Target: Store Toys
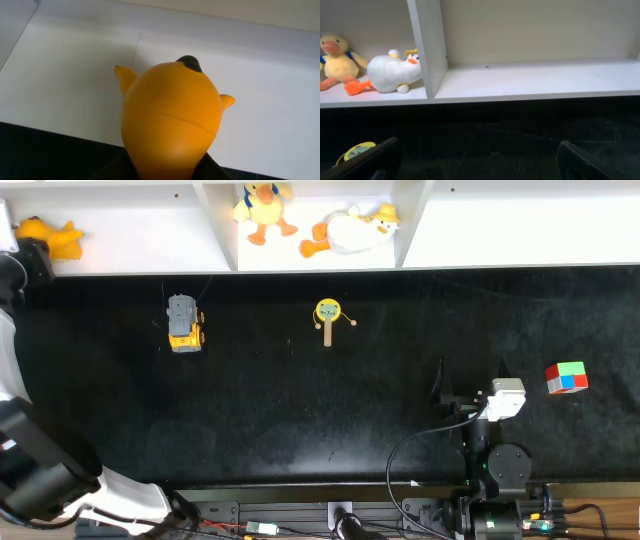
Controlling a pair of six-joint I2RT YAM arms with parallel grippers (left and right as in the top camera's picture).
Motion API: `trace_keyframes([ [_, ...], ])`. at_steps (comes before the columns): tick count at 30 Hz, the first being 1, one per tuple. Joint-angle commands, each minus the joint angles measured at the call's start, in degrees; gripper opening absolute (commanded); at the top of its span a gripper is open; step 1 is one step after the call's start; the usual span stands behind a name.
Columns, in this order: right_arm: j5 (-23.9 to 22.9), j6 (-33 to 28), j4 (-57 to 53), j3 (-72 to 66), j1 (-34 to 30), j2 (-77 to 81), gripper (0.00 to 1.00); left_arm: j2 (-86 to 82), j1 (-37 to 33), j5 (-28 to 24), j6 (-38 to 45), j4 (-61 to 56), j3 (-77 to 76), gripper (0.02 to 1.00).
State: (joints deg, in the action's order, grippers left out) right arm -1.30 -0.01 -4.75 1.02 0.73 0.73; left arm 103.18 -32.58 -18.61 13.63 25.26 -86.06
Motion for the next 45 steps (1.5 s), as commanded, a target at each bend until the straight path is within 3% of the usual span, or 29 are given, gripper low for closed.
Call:
trace_keyframes([
  [1, 0.4, 0.0, 0.3, -0.7, 0.0, -0.5, 0.996, 2.6, 0.6, 0.7, -1.6, -0.6, -1.1, 0.240],
  [25, 0.4, 0.0, 0.3, -0.7, 0.0, -0.5, 0.996, 3.4, 3.2, 1.8, -1.7, -4.6, -1.1, 0.237],
  [27, 0.4, 0.0, 0.3, -0.7, 0.0, -0.5, 0.993, 3.4, 3.2, 1.8, -1.7, -5.1, -1.1, 0.310],
  [29, 0.4, 0.0, 0.3, -0.7, 0.0, -0.5, 0.996, 3.4, 3.2, 1.8, -1.7, -5.5, -1.1, 0.459],
  [31, 0.4, 0.0, 0.3, -0.7, 0.0, -0.5, 0.993, 3.4, 3.2, 1.8, -1.7, -5.7, -1.1, 0.671],
  [33, 0.4, 0.0, 0.3, -0.7, 0.0, -0.5, 0.993, 3.4, 3.2, 1.8, -1.7, -5.9, -1.1, 0.980],
  [45, 0.4, 0.0, 0.3, -0.7, 0.0, -0.5, 0.996, 3.3, 3.2, 1.8, -1.7, -5.9, -1.1, 0.998],
])
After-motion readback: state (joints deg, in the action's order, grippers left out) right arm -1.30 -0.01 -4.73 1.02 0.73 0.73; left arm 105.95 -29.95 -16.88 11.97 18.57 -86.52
